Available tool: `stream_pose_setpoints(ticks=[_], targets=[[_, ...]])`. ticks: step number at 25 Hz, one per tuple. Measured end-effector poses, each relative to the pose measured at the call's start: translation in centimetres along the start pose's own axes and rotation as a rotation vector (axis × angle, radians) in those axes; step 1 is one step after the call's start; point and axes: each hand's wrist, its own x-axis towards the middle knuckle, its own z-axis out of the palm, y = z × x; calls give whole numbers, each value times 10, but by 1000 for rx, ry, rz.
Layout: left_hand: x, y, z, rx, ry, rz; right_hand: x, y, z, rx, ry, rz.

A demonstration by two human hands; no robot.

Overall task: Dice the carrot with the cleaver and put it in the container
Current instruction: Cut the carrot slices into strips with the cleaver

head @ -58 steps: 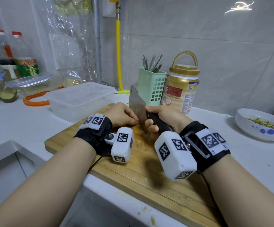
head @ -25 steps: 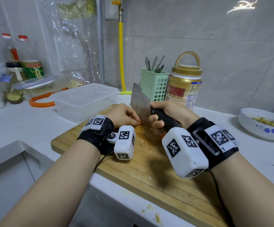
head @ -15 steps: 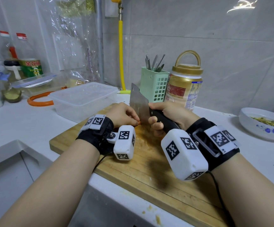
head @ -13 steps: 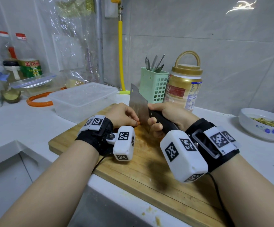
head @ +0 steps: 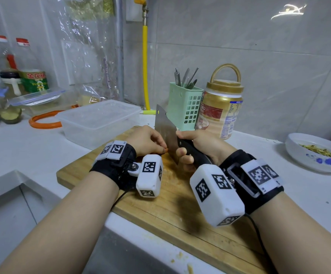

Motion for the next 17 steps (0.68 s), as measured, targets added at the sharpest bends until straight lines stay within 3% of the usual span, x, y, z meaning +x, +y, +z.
stream_pose_setpoints(ticks=[17], targets=[[-1,0,0,-13,20,8,1,-6,-15,62,-12,19]])
